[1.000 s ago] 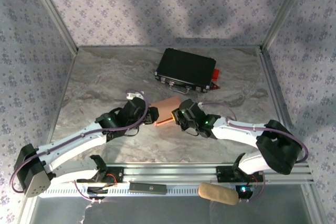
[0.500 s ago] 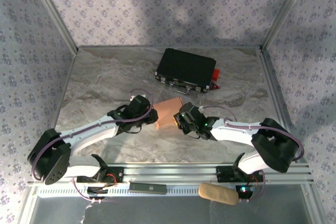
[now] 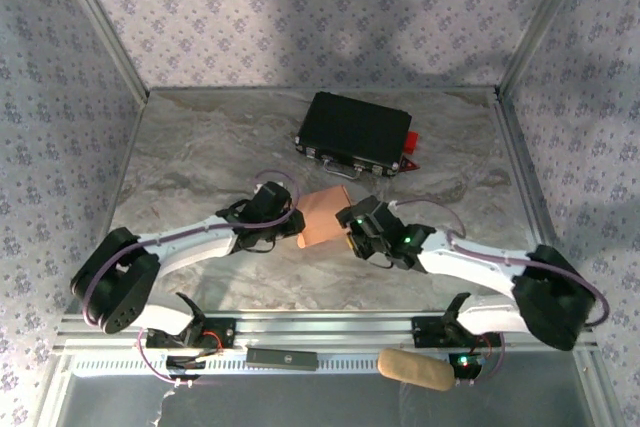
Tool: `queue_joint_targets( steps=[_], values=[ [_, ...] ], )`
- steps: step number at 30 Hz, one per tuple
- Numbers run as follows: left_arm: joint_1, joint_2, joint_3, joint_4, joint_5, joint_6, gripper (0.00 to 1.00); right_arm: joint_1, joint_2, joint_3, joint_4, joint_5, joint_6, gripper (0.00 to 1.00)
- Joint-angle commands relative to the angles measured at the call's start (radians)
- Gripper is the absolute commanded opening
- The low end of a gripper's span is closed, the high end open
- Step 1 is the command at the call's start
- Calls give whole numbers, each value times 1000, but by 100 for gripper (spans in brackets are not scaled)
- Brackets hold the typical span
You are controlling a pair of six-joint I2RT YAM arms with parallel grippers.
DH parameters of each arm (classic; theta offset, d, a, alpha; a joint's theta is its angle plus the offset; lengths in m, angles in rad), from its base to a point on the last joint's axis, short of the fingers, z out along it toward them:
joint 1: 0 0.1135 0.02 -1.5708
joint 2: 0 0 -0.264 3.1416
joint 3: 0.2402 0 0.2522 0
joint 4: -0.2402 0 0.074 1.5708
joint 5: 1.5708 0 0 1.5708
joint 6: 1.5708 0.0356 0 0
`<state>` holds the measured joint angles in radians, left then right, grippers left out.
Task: Fold the paper box
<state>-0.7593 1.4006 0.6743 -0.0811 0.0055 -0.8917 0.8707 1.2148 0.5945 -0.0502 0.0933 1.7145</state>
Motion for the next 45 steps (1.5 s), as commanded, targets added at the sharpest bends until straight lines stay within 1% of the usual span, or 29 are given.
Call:
queue_joint_targets(
  steps=[1, 2, 4, 6, 8, 9, 10, 11, 13, 17, 20, 25, 34, 39, 41, 45],
  values=[
    [14, -4, 9, 12, 11, 14, 33, -45, -118, 30, -198, 48, -154, 63],
    [19, -11, 9, 8, 13, 18, 33, -72, -151, 26, -214, 43, -219, 64],
    [30, -19, 10, 9, 30, 28, 33, -152, -185, 15, -182, 1, -371, 66],
    [42, -15, 12, 13, 62, 36, 33, -250, -171, 21, -148, -105, -566, 67],
    [55, -5, 11, 28, 100, 39, 33, -352, -124, 38, -116, -233, -706, 67],
    [63, -4, 5, 37, 113, 34, 33, -389, -99, 43, -96, -287, -755, 67],
    [70, -3, -7, 54, 123, 28, 33, -433, -59, 49, -70, -367, -799, 67],
    [80, -5, -18, 71, 133, 23, 33, -464, -21, 60, -52, -421, -839, 67],
    [95, -8, -37, 103, 150, 18, 32, -498, 49, 86, -46, -480, -896, 66],
    [99, 1, -56, 176, 192, 22, 32, -513, 194, 130, 8, -572, -995, 65],
    [100, 11, -68, 189, 197, 20, 31, -513, 261, 132, 81, -624, -997, 64],
    [103, 31, -91, 218, 199, 11, 28, -509, 329, 133, 120, -636, -991, 64],
    [109, 51, -123, 231, 180, 11, 21, -508, 357, 119, 129, -644, -1010, 64],
    [122, 36, -152, 234, 160, 18, 15, -507, 365, 113, 140, -695, -1057, 71],
    [135, 28, -174, 254, 170, 23, 12, -509, 375, 118, 135, -716, -1074, 73],
    [155, 16, -198, 252, 175, 50, 10, -507, 394, 122, 155, -772, -1078, 76]
  ],
)
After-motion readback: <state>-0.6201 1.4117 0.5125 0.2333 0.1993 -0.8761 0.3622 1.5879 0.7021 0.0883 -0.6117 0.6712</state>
